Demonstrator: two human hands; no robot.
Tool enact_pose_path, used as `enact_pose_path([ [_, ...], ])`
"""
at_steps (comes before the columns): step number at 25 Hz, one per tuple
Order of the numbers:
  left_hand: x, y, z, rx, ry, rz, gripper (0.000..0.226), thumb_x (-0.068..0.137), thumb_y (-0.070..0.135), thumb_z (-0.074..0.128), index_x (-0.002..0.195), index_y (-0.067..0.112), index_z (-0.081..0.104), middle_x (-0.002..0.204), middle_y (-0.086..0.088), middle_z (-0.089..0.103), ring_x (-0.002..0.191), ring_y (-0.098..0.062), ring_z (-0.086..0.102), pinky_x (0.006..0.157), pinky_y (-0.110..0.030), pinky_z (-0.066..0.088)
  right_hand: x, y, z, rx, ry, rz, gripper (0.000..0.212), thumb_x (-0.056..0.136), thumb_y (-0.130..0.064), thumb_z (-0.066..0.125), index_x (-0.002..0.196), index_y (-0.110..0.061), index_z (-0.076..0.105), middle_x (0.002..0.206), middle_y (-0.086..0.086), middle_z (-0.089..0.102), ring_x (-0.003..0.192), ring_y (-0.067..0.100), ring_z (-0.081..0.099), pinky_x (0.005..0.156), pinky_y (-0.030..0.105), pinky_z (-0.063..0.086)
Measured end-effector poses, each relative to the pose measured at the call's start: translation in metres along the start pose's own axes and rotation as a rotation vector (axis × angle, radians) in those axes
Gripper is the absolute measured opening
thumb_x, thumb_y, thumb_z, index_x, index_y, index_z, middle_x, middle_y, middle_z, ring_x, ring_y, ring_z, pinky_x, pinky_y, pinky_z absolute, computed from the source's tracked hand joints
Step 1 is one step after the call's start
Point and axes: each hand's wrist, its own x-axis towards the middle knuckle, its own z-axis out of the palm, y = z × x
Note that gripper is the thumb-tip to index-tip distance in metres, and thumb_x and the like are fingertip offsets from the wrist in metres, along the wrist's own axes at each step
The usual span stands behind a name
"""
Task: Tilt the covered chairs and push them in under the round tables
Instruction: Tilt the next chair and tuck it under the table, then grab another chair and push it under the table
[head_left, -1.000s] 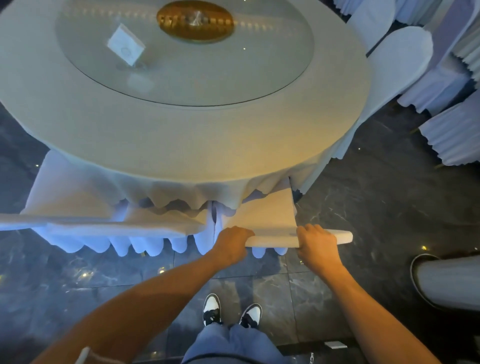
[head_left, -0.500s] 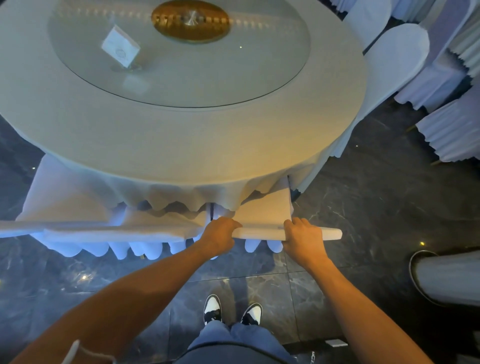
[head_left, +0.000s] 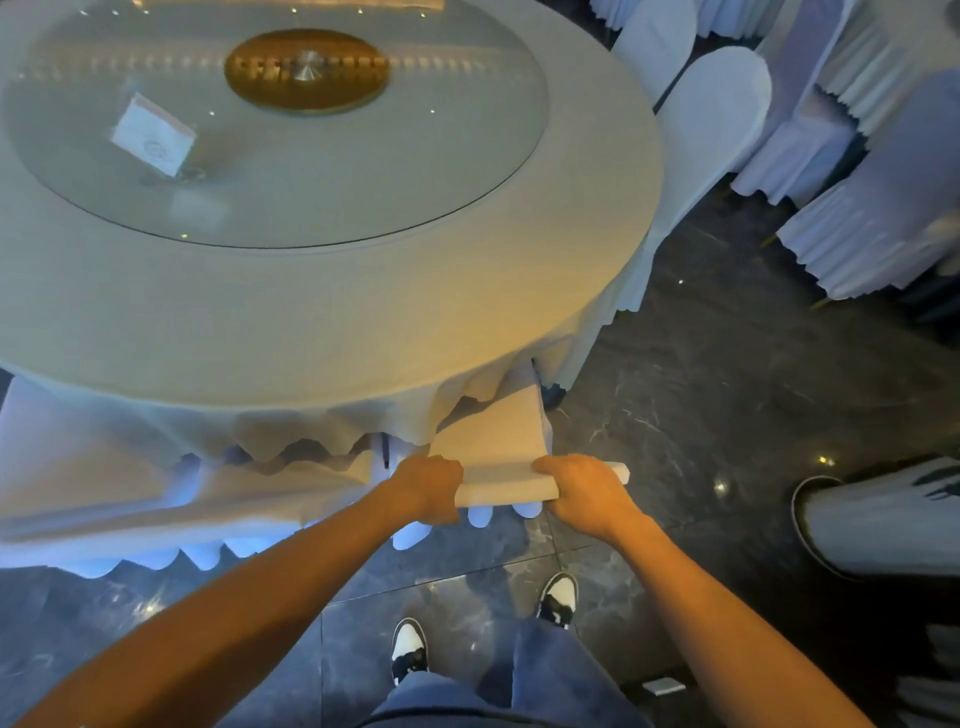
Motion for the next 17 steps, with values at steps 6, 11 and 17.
enact_pose_path([
  [6,0.024,0.036,-0.031,0.138,-0.380,-0.142,0.042,0.079,0.020,0.076,0.117,0.005,0.066,0.108,-0.009,0.063,0.092,-0.026,0.061,0.075,-0.031,0.046,0.021,0.021,-0.016,-0.240,-0.210,-0.313,0.037,0.085,-0.032,0.059,0.118,-0.016,0.062,0.104,0.013,0.071,0.091,0.033,0.066,0.073,0.039,0.052],
  [11,0.064,0.071,-0.099,-0.248,-0.633,-0.278,0.053,0.077,0.032,0.079,0.122,0.008,0.064,0.117,-0.014,0.066,0.102,-0.029,0.069,0.089,-0.038,0.057,0.037,0.075,-0.077,0.112,-0.553,-0.398,0.044,0.083,-0.045,0.069,0.117,-0.016,0.067,0.115,0.003,0.068,0.093,0.019,0.060,0.076,0.034,0.048],
  [17,0.162,0.153,-0.186,-0.198,0.049,-0.261,0.063,0.085,0.046,0.067,0.139,0.019,0.051,0.132,-0.006,0.060,0.114,-0.028,0.061,0.093,-0.040,0.051,0.077,0.218,-0.184,0.185,-0.541,-0.158,0.046,0.087,-0.042,0.069,0.124,-0.014,0.066,0.126,0.002,0.065,0.108,0.021,0.061,0.095,0.037,0.049],
])
